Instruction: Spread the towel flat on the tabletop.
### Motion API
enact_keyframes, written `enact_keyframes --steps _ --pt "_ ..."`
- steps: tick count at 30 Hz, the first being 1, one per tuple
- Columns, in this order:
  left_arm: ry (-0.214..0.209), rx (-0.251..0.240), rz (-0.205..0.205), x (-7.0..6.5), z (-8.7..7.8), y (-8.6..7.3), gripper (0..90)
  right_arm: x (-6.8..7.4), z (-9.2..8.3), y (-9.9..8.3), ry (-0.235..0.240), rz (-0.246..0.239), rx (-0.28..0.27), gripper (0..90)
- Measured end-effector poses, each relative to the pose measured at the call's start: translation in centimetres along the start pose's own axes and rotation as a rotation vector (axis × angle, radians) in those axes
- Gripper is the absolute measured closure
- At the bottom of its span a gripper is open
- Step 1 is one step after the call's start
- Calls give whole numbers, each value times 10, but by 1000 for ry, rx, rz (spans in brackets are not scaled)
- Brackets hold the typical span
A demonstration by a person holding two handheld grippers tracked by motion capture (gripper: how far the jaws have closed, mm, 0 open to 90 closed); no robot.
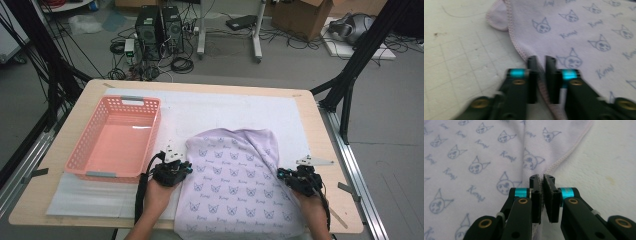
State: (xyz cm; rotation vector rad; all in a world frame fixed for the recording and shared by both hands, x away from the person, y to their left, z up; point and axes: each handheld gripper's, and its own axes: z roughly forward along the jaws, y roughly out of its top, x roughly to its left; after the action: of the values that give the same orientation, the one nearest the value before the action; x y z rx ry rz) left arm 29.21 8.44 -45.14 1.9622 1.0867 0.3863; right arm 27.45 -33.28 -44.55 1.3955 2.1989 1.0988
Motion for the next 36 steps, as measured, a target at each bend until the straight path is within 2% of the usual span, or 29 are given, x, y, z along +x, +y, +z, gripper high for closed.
enact_keyframes --steps 2,5,6,9,14,15,16,17,18,19,20,22,26,28,30,33,36 --pt "-1 10 9 -2 -4 -2 869 -1 -5 -1 -16 2 9 857" --pt "-32 15 -5 -4 -15 -11 870 -9 -17 -7 -39 25 17 858" --pt "-42 18 3 -4 -18 -13 870 -13 -21 -10 -48 27 22 858" --pt "-71 20 7 -9 -31 -23 870 -21 -34 -20 -44 49 31 859" --pt "-125 34 11 -12 -44 -33 860 -22 -49 -32 -14 65 68 851" --pt "-129 27 13 -12 -44 -33 845 -21 -50 -33 -8 61 82 835" --pt "-132 13 18 -12 -44 -31 793 -20 -51 -33 -13 54 80 791" --pt "-133 -10 12 -10 -42 -28 688 -20 -51 -32 -15 54 74 735" --pt "-149 -33 10 -8 -40 -24 602 -21 -51 -30 -16 57 65 716" --pt "-147 -60 15 -7 -38 -20 540 -22 -50 -28 -16 57 50 688" --pt "-143 -85 25 -6 -36 -15 487 -23 -50 -26 -21 59 31 665" --pt "-135 -122 15 -1 -30 -3 438 -25 -50 -21 -28 56 0 648" --pt "-113 -135 -1 9 -12 17 428 -30 -43 -9 -45 33 -38 633" --pt "-92 -139 -1 14 -2 23 427 -35 -36 -3 -40 37 -51 628" --pt "-91 -107 -10 20 8 27 432 -41 -28 3 -39 26 -54 620" --pt "-70 -70 -4 25 20 34 474 -49 -14 13 -72 22 -33 609" --pt "-38 -65 -17 31 31 39 473 -58 -3 23 -92 19 -22 608"
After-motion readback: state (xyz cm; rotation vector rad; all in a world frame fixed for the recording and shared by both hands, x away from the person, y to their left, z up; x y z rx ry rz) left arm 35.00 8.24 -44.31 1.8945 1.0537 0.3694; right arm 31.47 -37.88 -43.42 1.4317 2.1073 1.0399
